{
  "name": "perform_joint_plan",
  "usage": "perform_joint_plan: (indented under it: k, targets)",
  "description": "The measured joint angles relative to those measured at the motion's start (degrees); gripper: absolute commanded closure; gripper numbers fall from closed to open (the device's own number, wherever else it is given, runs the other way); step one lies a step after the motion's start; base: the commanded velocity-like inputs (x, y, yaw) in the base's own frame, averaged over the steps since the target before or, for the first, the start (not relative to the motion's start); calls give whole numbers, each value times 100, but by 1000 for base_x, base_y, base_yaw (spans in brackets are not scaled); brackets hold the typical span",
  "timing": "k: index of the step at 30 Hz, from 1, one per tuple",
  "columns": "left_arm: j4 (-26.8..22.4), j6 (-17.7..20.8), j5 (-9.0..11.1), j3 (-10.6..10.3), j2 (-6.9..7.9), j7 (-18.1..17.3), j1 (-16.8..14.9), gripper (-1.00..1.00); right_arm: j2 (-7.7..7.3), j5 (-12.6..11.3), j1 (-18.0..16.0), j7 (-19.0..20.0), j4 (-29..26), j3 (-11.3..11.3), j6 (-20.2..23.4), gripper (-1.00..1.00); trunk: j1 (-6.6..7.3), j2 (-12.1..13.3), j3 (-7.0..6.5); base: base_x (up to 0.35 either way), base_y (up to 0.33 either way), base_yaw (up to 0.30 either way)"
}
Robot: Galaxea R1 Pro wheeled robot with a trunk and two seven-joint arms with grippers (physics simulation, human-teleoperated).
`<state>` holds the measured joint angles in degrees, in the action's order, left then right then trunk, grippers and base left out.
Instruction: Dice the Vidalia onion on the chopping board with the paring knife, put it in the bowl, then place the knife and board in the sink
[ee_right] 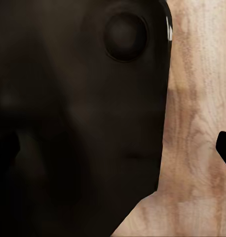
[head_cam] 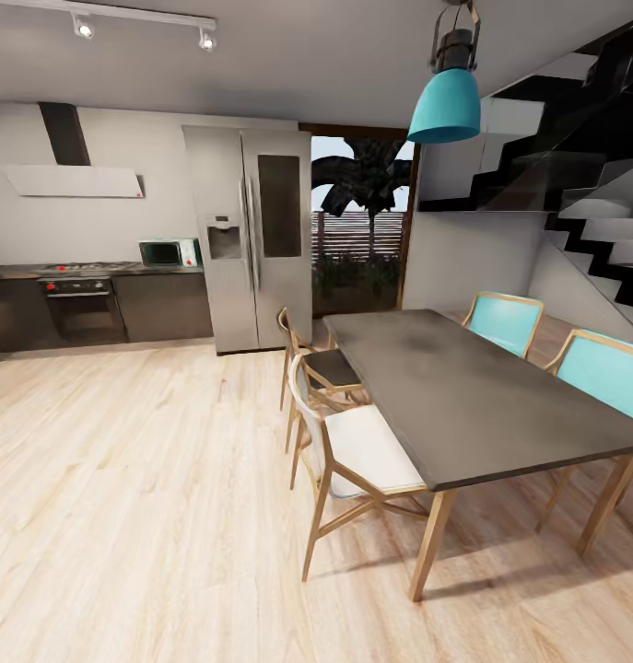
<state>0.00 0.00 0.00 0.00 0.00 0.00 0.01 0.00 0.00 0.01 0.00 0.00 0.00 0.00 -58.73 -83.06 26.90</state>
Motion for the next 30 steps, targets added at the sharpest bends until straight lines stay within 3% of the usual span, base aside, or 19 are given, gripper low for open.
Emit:
perform_joint_plan:
  k: [9, 18, 30]
  targets:
    - [-8, -8, 1, 5, 19, 0, 9, -100, 149, -5, -35, -14, -124, 5, -26, -100, 0, 0, -2, 0, 0, 0]
    - [-26, -8, 16, 15, 28, 0, 8, -100, 156, -8, -47, -8, -166, 2, -39, -100, 0, 0, -2, 0, 0, 0]
    - [-404, -272, 21, 23, 27, 1, 7, -100, 159, -8, -48, -8, -264, 3, -400, -100, 0, 1, -2, 0, 0, 0]
